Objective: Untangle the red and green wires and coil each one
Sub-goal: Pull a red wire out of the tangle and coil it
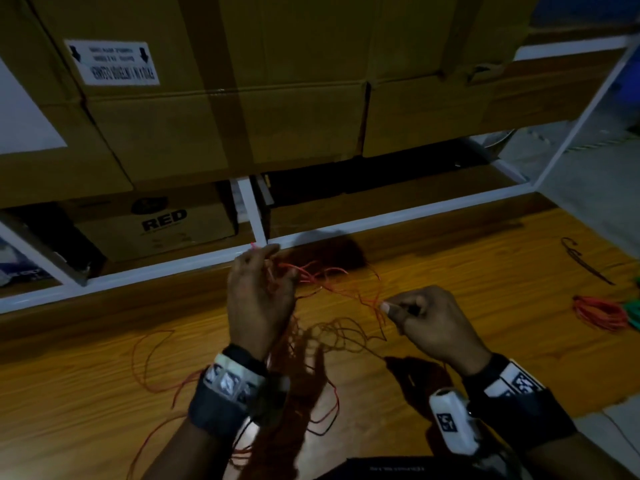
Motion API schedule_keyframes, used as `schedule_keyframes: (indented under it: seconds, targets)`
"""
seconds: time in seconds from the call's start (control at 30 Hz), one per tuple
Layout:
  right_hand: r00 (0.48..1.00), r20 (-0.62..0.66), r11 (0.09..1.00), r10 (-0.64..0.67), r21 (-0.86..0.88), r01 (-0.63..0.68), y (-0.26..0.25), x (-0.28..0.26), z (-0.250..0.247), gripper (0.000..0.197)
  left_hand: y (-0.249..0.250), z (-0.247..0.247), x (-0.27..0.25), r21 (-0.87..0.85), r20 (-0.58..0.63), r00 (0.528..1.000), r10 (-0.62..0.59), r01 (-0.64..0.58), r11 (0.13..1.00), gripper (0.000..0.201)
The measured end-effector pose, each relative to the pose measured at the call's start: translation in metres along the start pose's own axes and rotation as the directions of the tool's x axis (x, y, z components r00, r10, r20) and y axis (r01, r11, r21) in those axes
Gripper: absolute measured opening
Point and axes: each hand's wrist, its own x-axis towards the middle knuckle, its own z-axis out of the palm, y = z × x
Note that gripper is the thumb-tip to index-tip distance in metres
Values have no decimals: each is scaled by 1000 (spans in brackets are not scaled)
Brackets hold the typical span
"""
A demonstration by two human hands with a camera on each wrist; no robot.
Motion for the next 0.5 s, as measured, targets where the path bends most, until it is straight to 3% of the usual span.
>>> schedule_keyframes:
  seconds: [0.07,0.1,0.17,0.23,0.3,0.37,0.43,0.47,0.5]
  targets:
    - [1000,13,1000,-21,-4,21,-10,0,0,25,34,-4,-21,181,-52,982,183,-171,969,53]
    - [999,21,999,-40,-15,40,-15,0,-1,20,41,-2,-26,261,-50,979,195,-176,949,56]
    - [997,23,996,-70,-48,71,-22,2,-4,22,31,1,-17,315,18,995,94,-95,944,55]
    - [997,0,994,-79,-73,79,-23,4,-8,27,0,2,8,217,143,986,-89,57,975,38]
    - [998,-5,994,-61,-94,60,-18,4,-12,27,-30,0,24,154,272,944,-185,147,977,24]
    - [999,-22,991,-26,-131,23,-11,3,-14,24,-49,-4,26,118,397,897,-192,158,980,24]
    - [997,-68,989,23,-141,-32,-9,4,-19,19,-53,-11,21,14,514,845,-147,164,986,46]
    - [996,-82,990,43,-134,-54,-8,5,-20,17,-50,-16,19,-9,517,847,-124,150,989,53]
    - [995,-83,990,55,-127,-65,-8,5,-21,17,-44,-20,17,-34,466,881,-77,105,994,54]
